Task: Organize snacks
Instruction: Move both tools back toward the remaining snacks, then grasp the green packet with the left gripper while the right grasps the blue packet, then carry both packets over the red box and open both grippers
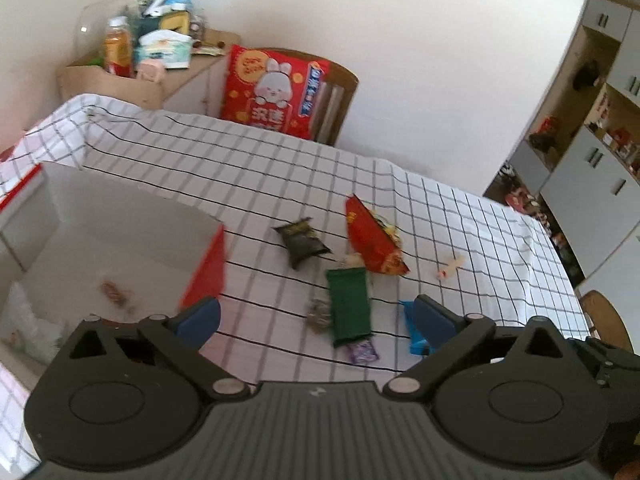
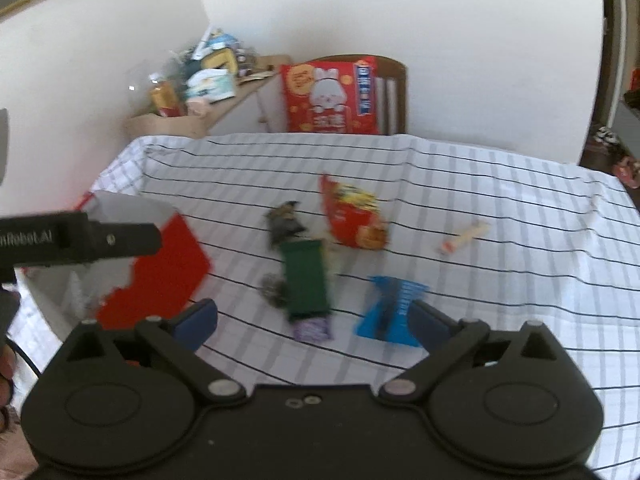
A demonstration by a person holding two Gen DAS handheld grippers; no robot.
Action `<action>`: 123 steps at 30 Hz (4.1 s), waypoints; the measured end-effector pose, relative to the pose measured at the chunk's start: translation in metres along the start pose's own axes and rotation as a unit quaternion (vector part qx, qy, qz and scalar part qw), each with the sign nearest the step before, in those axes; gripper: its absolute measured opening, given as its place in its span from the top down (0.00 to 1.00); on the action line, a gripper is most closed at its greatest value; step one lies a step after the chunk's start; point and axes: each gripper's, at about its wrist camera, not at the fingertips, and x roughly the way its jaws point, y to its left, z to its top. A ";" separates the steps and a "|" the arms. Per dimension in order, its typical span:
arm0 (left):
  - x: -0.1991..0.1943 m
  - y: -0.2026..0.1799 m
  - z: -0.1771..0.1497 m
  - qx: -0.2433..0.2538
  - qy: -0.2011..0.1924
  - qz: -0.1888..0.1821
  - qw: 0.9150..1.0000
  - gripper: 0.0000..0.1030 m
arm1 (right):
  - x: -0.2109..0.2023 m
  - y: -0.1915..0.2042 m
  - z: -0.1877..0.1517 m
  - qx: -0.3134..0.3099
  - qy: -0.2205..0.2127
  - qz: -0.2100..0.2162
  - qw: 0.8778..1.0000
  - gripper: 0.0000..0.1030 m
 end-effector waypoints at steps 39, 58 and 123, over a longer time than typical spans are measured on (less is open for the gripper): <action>0.184 -0.053 0.000 0.021 0.110 0.095 0.989 0.23 | 0.122 -0.069 0.003 0.029 0.092 -0.048 0.994 0.27; 0.184 -0.050 0.001 0.022 0.110 0.059 0.992 0.57 | 0.127 -0.067 0.000 0.053 0.111 -0.060 0.991 0.58; -0.092 0.083 0.005 -0.090 -0.004 0.067 0.994 0.58 | 0.003 0.142 0.035 -0.083 0.017 0.094 0.992 0.59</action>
